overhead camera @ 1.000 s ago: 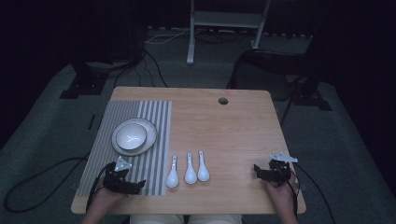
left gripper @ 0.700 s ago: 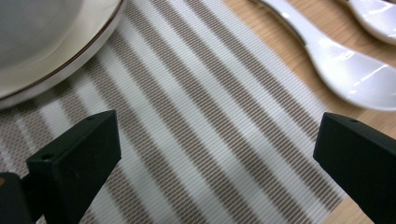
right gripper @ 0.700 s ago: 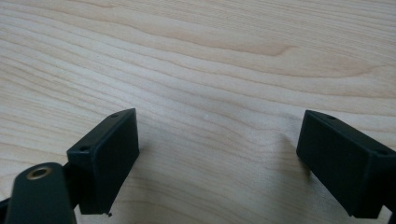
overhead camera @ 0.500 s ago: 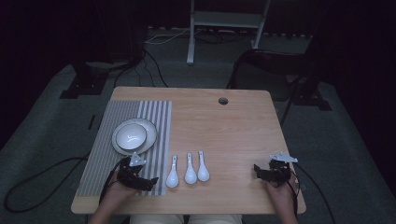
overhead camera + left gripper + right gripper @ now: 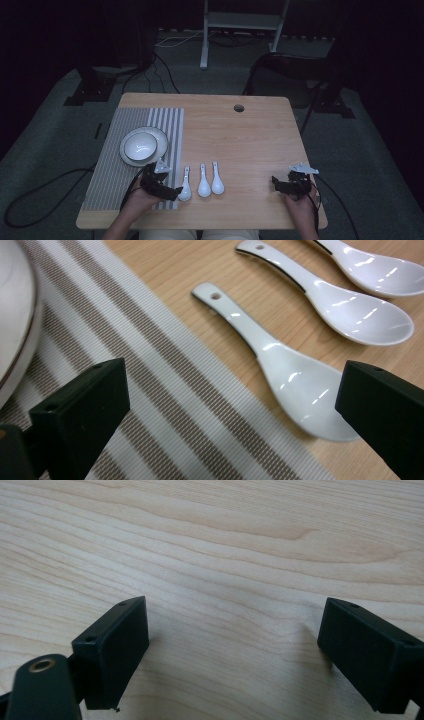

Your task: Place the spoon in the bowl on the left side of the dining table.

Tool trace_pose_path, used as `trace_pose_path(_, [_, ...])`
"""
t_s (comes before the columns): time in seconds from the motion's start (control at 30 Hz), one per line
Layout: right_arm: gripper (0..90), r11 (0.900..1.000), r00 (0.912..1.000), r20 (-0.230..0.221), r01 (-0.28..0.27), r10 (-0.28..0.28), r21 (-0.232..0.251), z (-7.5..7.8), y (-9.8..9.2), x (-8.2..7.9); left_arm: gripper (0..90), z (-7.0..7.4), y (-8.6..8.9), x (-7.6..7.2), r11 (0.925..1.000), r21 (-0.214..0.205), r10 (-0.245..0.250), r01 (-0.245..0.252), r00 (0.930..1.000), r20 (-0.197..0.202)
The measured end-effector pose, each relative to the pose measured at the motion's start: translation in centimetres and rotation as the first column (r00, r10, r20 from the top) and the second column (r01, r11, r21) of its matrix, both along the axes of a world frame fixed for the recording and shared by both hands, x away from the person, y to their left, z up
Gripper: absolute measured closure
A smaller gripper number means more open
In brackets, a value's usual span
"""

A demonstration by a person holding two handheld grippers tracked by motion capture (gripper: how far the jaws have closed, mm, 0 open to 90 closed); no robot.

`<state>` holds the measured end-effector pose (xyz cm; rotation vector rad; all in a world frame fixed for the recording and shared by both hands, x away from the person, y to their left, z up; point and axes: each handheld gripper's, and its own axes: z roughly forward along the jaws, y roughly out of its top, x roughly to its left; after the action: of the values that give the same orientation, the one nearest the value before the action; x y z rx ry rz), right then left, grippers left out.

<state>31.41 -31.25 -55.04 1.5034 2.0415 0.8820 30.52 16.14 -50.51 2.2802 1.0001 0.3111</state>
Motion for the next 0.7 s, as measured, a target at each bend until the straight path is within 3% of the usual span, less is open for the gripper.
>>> trace_pose_path(0.3, [12.3, 1.0000, 1.0000, 0.000, 0.000, 0.000, 0.000, 0.0, 0.0, 0.0, 3.9, 0.3, -2.1, 1.2, 0.9994, -0.034, -0.012, 0.012, 0.9998, -0.015])
trace_pose_path(0.5, [12.3, 1.0000, 1.0000, 0.001, -0.001, 0.001, 0.000, 0.0, 0.0, 0.0, 4.5, 0.5, -4.1, 2.1, 0.9999, -0.003, -0.014, 0.014, 0.9999, 0.003])
trace_pose_path(0.7, [12.4, 1.0000, 1.0000, 0.001, 0.000, 0.000, 0.000, 0.0, 0.0, 0.0, 5.4, 0.4, -5.8, 2.9, 0.9994, 0.009, -0.032, 0.032, 0.9995, -0.006])
